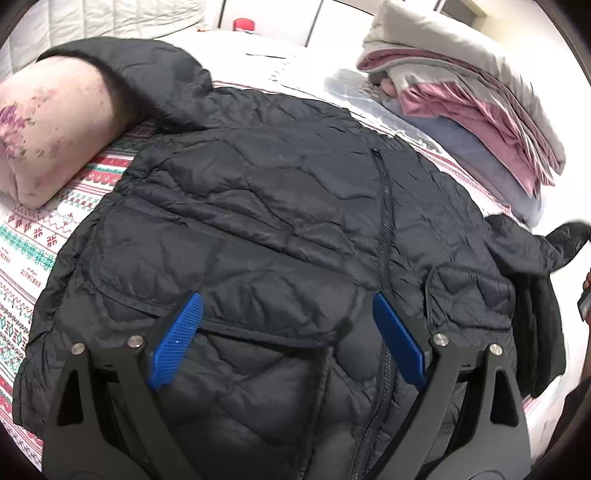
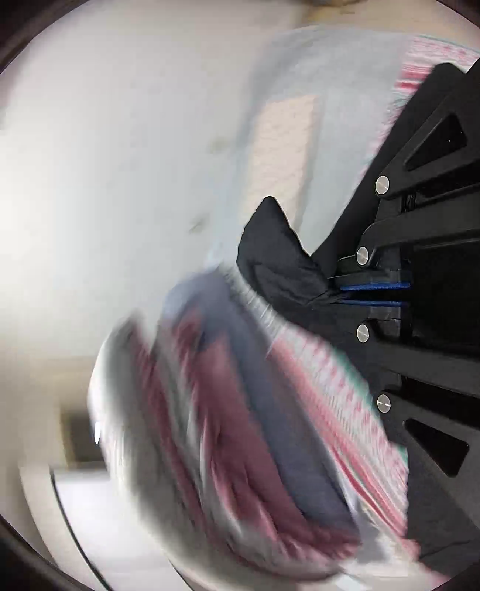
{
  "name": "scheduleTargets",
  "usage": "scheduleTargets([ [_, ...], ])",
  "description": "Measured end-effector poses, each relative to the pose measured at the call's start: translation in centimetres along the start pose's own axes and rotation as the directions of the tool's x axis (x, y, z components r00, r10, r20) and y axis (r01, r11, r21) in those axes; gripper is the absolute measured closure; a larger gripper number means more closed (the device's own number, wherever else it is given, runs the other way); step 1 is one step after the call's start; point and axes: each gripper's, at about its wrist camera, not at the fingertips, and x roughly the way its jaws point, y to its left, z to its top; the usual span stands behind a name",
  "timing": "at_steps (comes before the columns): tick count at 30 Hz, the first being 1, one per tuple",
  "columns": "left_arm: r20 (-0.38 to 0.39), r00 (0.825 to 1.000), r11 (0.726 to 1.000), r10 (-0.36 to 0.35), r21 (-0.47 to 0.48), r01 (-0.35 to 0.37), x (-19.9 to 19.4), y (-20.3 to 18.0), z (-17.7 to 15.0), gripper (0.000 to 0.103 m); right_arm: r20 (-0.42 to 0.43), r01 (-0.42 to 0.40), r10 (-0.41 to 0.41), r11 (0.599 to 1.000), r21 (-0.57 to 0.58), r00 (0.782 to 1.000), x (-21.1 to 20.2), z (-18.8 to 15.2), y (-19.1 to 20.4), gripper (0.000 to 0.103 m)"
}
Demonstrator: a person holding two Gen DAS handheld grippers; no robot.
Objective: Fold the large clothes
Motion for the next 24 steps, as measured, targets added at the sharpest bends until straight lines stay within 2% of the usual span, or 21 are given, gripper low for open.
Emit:
scheduleTargets([
  [2, 0.014, 1.0, 0.999, 0.014, -0.031, -0.014, -0.1, 0.8, 0.4, 0.01, 0.05, -0.112, 0.115, 0.991, -0.076, 0.992, -2.6, -0.1, 4.5, 0.1],
  [5, 0.021, 0.999, 0.998, 0.025, -0.063, -0.024, -0.2, 1.9, 0.9, 0.01, 0.074, -0.27, 0.283, 0.95, -0.156, 0.956, -6.4, -0.6, 11.0, 0.1],
  [6, 0.02, 0.999, 0.997, 0.027, -0.08, -0.025, -0.3, 2.4, 1.0, 0.01, 0.055, -0.35, 0.367, 0.915, -0.2, 0.928, -8.0, -1.2, 14.3, 0.1],
  [7, 0.02, 0.999, 0.996, 0.027, -0.09, -0.025, -0.3, 2.6, 1.0, 0.01, 0.041, -0.386, 0.405, 0.893, -0.231, 0.913, -8.9, -1.7, 16.2, 0.1],
  [8, 0.019, 1.0, 0.994, 0.022, -0.107, -0.02, -0.4, 3.1, 1.2, 0.01, 0.009, -0.442, 0.464, 0.849, -0.289, 0.886, -10.3, -2.7, 19.5, 0.1],
  [10, 0.02, 1.0, 0.992, 0.015, -0.126, -0.012, -0.5, 3.8, 1.3, 0.01, -0.051, -0.512, 0.533, 0.777, -0.368, 0.845, -12.2, -5.4, 24.6, 0.099],
  [11, 0.021, 1.0, 0.991, 0.019, -0.131, -0.016, -0.5, 4.1, 1.4, 0.01, -0.078, -0.532, 0.55, 0.747, -0.399, 0.831, -12.7, -7.0, 26.8, 0.099],
  [13, 0.022, 0.999, 0.991, 0.027, -0.131, -0.024, -0.5, 4.5, 1.5, 0.01, -0.145, -0.556, 0.555, 0.707, -0.436, 0.819, -12.5, -10.4, 30.6, 0.099],
  [15, 0.025, 0.999, 0.99, 0.04, -0.137, -0.036, -0.4, 5.0, 1.7, 0.01, -0.275, -0.598, 0.533, 0.673, -0.435, 0.8, -11.2, -14.8, 34.1, 0.097],
  [17, 0.026, 0.999, 0.988, 0.044, -0.147, -0.039, -0.4, 5.5, 1.9, 0.01, -0.456, -0.657, 0.482, 0.632, -0.411, 0.748, -8.6, -20.0, 36.9, 0.092],
  [19, 0.024, 0.999, 0.986, 0.04, -0.16, -0.036, -0.3, 6.0, 2.1, 0.01, -0.558, -0.68, 0.423, 0.608, -0.409, 0.714, -7.2, -24.1, 38.1, 0.089],
  [20, 0.023, 0.999, 0.985, 0.037, -0.169, -0.032, -0.3, 6.2, 2.2, 0.01, -0.591, -0.685, 0.396, 0.601, -0.412, 0.703, -6.6, -26.0, 38.6, 0.089],
  [22, 0.025, 0.999, 0.983, 0.025, -0.185, -0.02, -0.4, 6.5, 2.4, 0.01, -0.593, -0.685, 0.393, 0.597, -0.417, 0.703, -6.5, -27.6, 38.7, 0.085],
  [24, 0.028, 0.999, 0.981, 0.018, -0.194, -0.012, -0.5, 6.6, 2.5, 0.01, -0.592, -0.696, 0.417, 0.607, -0.384, 0.69, -6.6, -27.8, 38.7, 0.074],
])
